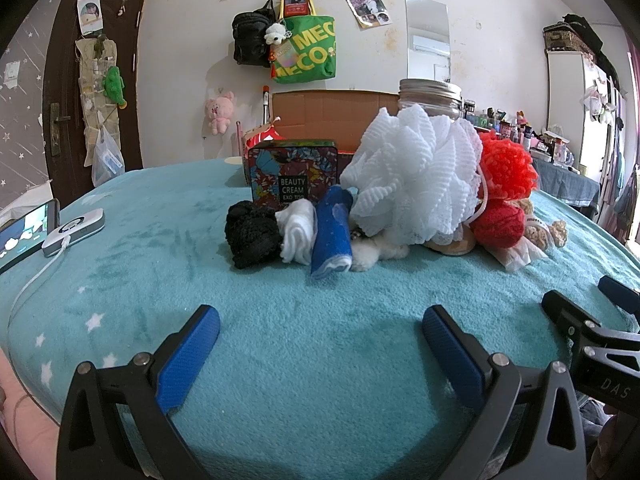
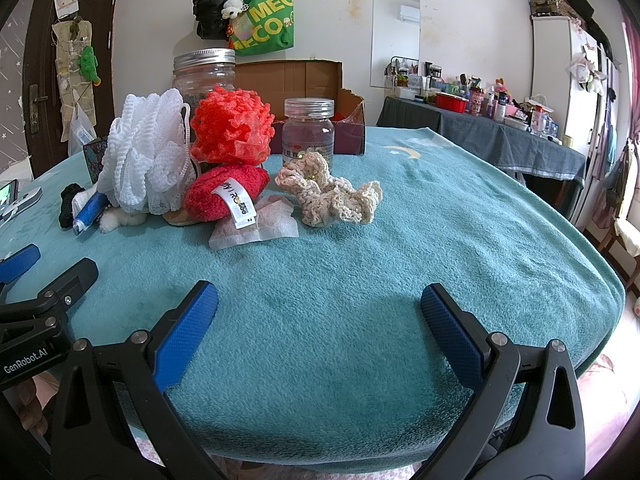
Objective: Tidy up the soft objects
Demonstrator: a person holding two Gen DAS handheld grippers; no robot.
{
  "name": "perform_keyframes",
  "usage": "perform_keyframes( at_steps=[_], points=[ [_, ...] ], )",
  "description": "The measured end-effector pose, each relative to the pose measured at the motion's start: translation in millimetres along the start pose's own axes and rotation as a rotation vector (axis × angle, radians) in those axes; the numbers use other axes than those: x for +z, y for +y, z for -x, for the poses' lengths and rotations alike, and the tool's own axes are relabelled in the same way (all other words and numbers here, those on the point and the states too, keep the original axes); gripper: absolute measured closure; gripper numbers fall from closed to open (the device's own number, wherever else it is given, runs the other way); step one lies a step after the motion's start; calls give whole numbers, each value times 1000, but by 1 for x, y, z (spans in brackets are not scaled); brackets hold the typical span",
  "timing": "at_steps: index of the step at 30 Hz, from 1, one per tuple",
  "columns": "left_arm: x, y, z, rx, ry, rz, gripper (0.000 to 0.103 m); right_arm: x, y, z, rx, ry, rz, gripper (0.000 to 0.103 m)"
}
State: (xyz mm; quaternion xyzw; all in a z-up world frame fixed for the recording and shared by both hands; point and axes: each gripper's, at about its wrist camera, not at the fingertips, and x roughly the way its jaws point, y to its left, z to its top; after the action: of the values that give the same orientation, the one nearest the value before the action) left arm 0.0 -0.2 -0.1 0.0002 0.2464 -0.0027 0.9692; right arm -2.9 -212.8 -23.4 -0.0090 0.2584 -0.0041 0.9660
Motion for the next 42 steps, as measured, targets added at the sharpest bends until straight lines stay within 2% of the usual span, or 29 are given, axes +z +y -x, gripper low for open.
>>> perform_keyframes(
  at_steps=[7, 13, 23, 26, 31, 36, 42],
  points=[
    [5, 3, -2, -16, 15, 1, 0, 4, -2, 0, 18, 17, -3, 0],
    [24, 14, 0, -52, 13, 37, 0, 14, -7, 2, 48, 25, -18, 0],
    [60, 9, 2, -136, -43, -12, 0, 59, -21, 3, 116, -28, -40, 0],
    [76, 5, -2, -200, -45, -48, 0, 79, -27, 1, 162, -32, -57, 0],
    [96, -7, -10, -247, -36, -100, 1, 107, -32, -14, 249, -12, -64, 0],
    [105, -22, -21, -292, -16, -156, 3, 120, -29, -28, 349, 19, -50, 0],
    [108, -28, -40, -329, 47, -152, 17, 126, -19, -46, 453, 71, -14, 0]
  ],
)
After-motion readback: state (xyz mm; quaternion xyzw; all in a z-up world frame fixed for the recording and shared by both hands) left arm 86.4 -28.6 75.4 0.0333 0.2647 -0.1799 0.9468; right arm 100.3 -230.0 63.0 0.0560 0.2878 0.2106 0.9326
